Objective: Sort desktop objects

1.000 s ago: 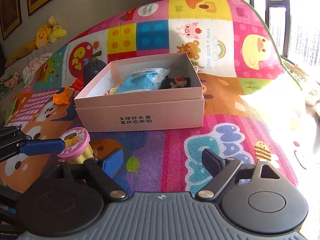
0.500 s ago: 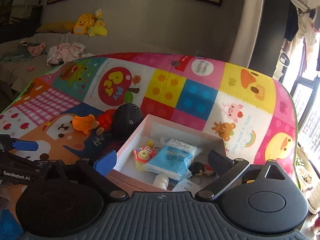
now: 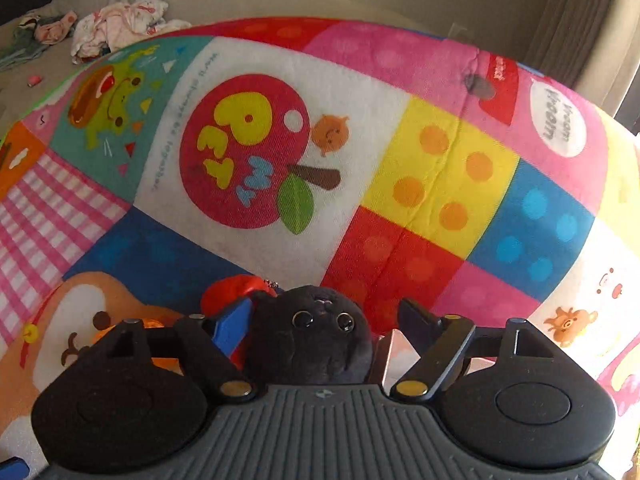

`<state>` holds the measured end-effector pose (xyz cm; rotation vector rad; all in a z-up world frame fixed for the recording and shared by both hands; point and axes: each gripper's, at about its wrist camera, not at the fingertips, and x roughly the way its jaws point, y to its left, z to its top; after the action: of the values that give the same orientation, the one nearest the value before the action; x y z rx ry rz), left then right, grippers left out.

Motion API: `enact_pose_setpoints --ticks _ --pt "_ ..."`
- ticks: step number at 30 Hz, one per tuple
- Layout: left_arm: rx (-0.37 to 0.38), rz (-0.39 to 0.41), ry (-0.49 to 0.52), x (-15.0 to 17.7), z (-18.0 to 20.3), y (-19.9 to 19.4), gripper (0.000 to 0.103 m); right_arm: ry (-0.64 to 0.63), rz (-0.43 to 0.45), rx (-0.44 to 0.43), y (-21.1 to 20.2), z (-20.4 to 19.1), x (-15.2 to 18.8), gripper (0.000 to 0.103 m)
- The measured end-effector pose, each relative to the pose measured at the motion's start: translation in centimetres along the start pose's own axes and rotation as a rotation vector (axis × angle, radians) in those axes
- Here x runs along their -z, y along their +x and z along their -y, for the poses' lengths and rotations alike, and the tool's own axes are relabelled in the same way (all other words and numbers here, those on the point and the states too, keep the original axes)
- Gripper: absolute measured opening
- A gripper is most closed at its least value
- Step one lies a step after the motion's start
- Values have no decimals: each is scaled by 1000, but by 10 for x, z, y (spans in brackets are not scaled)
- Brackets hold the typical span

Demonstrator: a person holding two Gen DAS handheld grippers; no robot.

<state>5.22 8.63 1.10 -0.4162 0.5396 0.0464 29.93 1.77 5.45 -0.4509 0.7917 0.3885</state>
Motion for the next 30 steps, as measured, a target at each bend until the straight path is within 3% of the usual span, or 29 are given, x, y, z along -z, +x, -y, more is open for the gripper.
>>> enact_pose_setpoints --ticks 5,8,14,18,20,23,24,26,30 --pt "-11 2 -25 -1 -4 -1 101 -2 -29 -34 -15 -2 17 63" --pt "-43 25 -55 -3 -10 -3 101 58 -32 -186 -54 6 36 63" --pt "-174 115 -195 -11 -35 -12 101 87 29 -445 -142 17 101 63" --pt "-183 117 -212 -13 -41 -11 102 79 -11 -585 -159 7 144 63" --pt "-179 123 -181 -12 -37 -11 102 41 -3 -556 -162 -8 168 64" --pt "-171 127 -130 -10 -29 -11 102 -22 86 -448 -170 -20 198 69" --pt "-172 127 -122 -9 -27 -10 102 -17 115 -431 -175 -17 204 76" --pt "-179 126 -118 -9 -26 -10 103 13 171 -419 -189 -5 211 78" --pt "-190 123 -113 -9 -25 -9 103 85 274 -365 -213 28 231 100"
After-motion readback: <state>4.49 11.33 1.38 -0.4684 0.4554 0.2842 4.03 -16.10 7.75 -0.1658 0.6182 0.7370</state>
